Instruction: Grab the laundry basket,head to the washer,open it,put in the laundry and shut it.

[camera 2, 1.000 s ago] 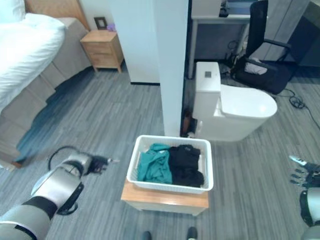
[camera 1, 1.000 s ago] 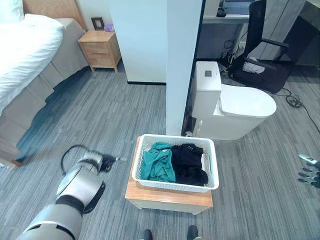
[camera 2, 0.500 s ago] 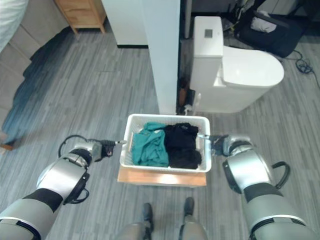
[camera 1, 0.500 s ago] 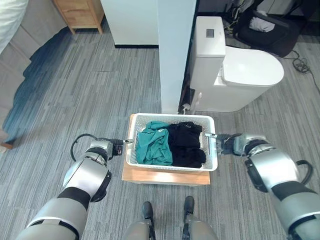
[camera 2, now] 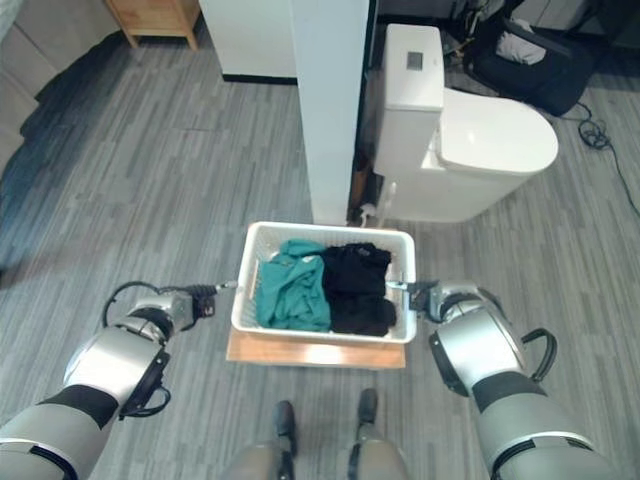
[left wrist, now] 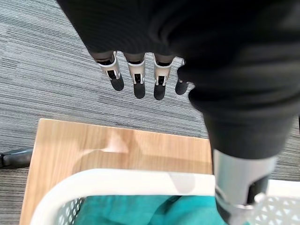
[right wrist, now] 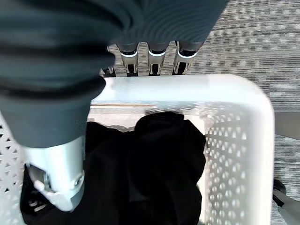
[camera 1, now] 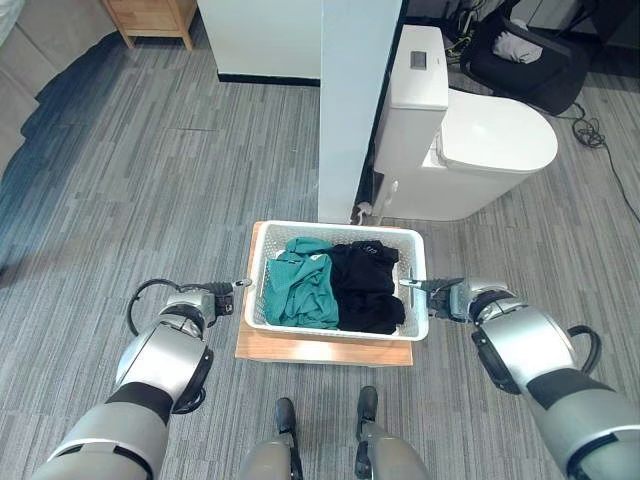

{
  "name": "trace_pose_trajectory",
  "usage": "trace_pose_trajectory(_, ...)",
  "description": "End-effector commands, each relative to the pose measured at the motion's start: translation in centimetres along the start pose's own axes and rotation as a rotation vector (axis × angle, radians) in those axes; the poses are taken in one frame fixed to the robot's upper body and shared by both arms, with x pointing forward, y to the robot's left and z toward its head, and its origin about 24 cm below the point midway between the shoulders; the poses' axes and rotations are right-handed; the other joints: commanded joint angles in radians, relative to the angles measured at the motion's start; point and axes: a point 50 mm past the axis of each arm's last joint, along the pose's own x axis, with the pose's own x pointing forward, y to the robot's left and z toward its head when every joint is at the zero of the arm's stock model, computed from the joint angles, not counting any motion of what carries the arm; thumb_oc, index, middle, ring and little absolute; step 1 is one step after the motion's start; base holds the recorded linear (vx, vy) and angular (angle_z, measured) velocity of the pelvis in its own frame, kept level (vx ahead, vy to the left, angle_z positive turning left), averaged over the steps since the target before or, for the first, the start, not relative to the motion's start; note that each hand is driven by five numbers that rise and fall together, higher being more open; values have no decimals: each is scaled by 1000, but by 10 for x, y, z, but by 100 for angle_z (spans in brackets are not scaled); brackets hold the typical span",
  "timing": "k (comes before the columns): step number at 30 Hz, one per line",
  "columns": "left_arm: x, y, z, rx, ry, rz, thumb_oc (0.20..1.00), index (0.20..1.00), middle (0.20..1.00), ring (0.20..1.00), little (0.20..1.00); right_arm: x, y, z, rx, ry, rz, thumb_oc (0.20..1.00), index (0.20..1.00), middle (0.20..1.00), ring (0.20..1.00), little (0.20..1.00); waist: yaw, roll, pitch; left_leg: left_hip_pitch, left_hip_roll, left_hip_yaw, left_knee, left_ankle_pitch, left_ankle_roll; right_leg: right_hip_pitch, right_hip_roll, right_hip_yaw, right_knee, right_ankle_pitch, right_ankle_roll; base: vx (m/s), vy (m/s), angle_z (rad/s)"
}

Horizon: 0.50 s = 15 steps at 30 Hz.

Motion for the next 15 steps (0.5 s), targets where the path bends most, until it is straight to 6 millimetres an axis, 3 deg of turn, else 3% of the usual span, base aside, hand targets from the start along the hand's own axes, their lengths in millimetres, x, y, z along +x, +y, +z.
trace_pose_trajectory(1,-7,4,25,54,-78,66,1000,1000,1000,1000,1000,-8,-3,17,-22,-55,-68,1000,1000,1000,1000,1000,9,12,34,0,-5,8,-43,39,11,42,-18,14,1,-23,58,0,0,0)
trace_pose_trajectory(3,-7,4,28,94,-100,86,1000,1000,1000,1000,1000,-7,-1,17,-10,-63,-70,1000,1000,1000,1000,1000,7,11,39,-1,-4,12,-43,39,11,38,-18,15,2,-22,59,0,0,0)
trace_pose_trajectory(4,-9,6,37,311,-169,181,1000,1000,1000,1000,1000,-5,3,14,-1,-80,-69,1000,1000,1000,1000,1000,-1,8,49,-2,-3,26,-43,38,12,26,-17,24,6,-18,61,-17,20,-4)
trace_pose_trajectory(6,-8,4,35,390,-177,192,1000,1000,1000,1000,1000,-5,6,16,-10,-97,-64,1000,1000,1000,1000,1000,-5,4,54,-3,-1,36,-43,36,13,21,-17,31,7,-14,62,-17,23,-6)
trace_pose_trajectory(9,-5,3,23,360,-141,173,1000,1000,1000,1000,1000,-7,8,22,28,-125,-50,1000,1000,1000,1000,1000,-8,3,59,-1,2,47,-43,35,12,15,-16,38,7,-12,62,7,17,-23)
trace_pose_trajectory(15,-6,1,26,326,-147,170,1000,1000,1000,1000,1000,-9,7,29,71,-163,-45,1000,1000,1000,1000,1000,-17,10,60,-3,3,54,-43,33,9,10,-16,42,2,-13,64,2,3,-3)
